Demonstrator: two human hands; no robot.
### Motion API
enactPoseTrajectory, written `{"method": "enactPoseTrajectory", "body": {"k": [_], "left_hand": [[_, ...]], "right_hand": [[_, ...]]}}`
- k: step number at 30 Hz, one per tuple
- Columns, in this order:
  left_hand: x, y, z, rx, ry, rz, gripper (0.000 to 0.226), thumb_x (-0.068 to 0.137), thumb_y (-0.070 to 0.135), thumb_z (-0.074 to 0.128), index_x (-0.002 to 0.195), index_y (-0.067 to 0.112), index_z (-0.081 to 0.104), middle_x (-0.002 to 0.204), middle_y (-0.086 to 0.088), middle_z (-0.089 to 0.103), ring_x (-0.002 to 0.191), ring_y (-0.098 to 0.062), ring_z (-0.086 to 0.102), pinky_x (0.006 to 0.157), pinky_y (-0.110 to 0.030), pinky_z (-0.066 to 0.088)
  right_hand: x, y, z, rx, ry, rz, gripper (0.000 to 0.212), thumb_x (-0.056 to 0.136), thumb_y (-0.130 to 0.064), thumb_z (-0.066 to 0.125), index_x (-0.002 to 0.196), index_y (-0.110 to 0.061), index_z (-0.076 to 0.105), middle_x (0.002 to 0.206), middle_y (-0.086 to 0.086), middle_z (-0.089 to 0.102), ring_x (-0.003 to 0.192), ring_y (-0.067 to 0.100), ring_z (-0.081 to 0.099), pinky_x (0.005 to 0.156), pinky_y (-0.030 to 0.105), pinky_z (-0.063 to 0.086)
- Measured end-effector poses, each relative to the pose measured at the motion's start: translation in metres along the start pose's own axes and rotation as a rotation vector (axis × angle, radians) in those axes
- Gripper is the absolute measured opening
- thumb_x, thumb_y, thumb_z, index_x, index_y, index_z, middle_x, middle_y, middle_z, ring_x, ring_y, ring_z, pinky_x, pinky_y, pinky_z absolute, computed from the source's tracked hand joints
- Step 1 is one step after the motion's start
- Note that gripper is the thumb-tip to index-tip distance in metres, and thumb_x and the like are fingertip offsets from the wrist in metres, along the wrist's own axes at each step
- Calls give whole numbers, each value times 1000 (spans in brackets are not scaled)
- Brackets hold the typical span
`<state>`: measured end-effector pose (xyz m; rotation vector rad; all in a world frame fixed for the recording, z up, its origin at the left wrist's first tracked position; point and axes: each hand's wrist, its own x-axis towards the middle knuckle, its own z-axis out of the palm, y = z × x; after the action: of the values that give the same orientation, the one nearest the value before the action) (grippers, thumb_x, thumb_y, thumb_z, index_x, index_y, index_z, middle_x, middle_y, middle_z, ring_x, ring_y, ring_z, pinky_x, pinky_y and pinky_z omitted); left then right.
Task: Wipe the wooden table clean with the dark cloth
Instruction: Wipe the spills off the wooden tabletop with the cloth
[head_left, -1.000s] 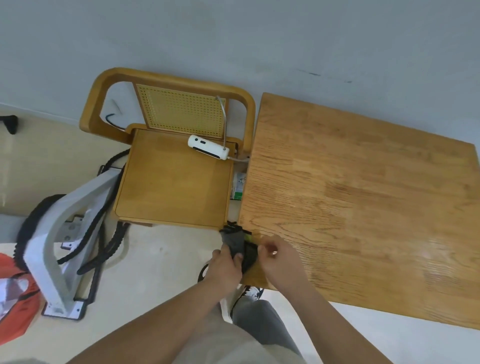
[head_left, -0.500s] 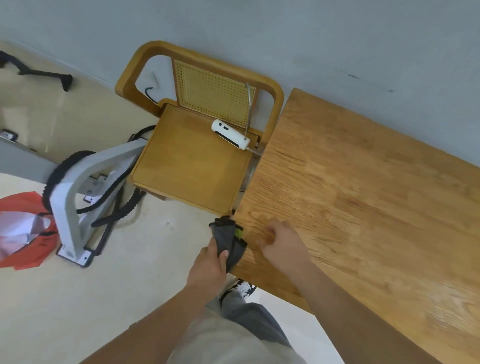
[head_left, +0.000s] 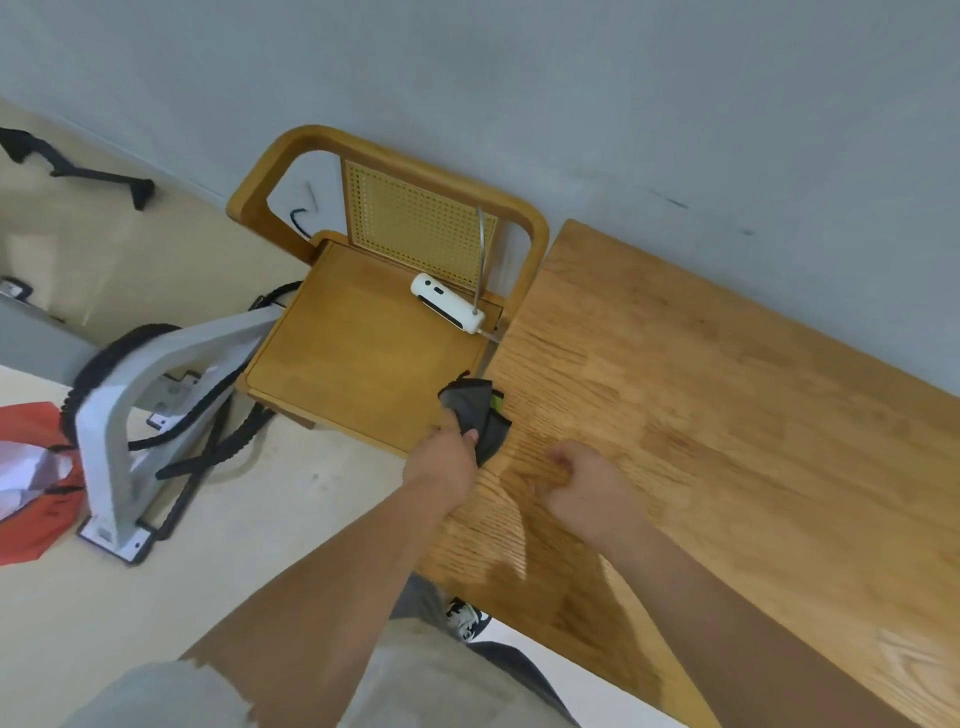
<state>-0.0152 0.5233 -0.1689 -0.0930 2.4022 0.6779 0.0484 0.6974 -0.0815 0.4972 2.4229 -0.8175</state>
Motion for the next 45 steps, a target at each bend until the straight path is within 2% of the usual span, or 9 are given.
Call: {"method": "enactPoseTrajectory", "body": {"k": [4,9,14,19,24,31,36,39,45], "left_hand": [[-50,-50,21,55,85,93,65,107,46,28,162,15,12,141,-15,48,126,-31,47,102,-42,48],[-57,-68,9,151,-39,84,65,106,48,24,160,14,14,147,-8,45,132,-23,47,104,-30,45],[31,-8,-19,59,-127,115,63,107,47,27,159,14,17,144,-12,49,124,-30,53,99,-44,50],[137,84,-45,71,-186,190,64,109,43,28,160,8,13,155,-21,39,131,-37,50,104,-45,46],[186,126,-59,157,-164,237,44,108,42,34,132,5,44,134,-21,54,119,-37,54,90,-47,49],[227,167,-79,233,-80,307,37,108,40,37,118,8,53,122,-18,56,116,-36,52,91,-45,46],[279,221,-101,292,-142,345,37,109,37,36,121,7,53,127,-22,56,117,-38,54,90,-43,46],[304,255,-119,374,-217,407,36,110,27,34,135,6,50,135,-24,53,123,-38,53,98,-45,47],[346,295,-129,612,-408,507,50,111,37,27,145,7,48,144,-19,53,126,-32,52,88,-30,36]], "right_hand": [[23,-4,-13,7,-31,6,64,93,-41,72,149,-24,48,150,0,49,131,21,52,98,24,42],[69,-24,-36,-114,-52,17,81,89,-45,75,158,-27,36,162,4,33,145,26,37,113,36,41],[131,-44,-69,-232,7,46,93,85,-45,79,160,-27,28,164,2,27,149,25,28,116,41,40],[194,-54,-118,-378,61,161,105,77,-48,86,160,-30,24,166,4,20,153,30,21,113,47,40],[239,-59,-141,-415,47,354,135,62,-43,98,162,-36,8,172,6,-2,158,36,3,109,56,45],[257,-56,-142,-338,-9,414,147,62,-30,100,163,-38,-6,172,3,-19,159,36,-10,109,58,43],[256,-51,-143,-289,-24,415,149,62,-29,99,162,-43,-11,170,-4,-26,159,29,-16,111,58,44],[260,-50,-143,-274,-27,408,149,64,-27,98,162,-43,-12,169,-2,-29,158,31,-17,112,59,44],[260,-45,-143,-276,-68,399,149,66,-27,97,160,-44,-16,167,0,-35,157,32,-21,114,54,42]]}}
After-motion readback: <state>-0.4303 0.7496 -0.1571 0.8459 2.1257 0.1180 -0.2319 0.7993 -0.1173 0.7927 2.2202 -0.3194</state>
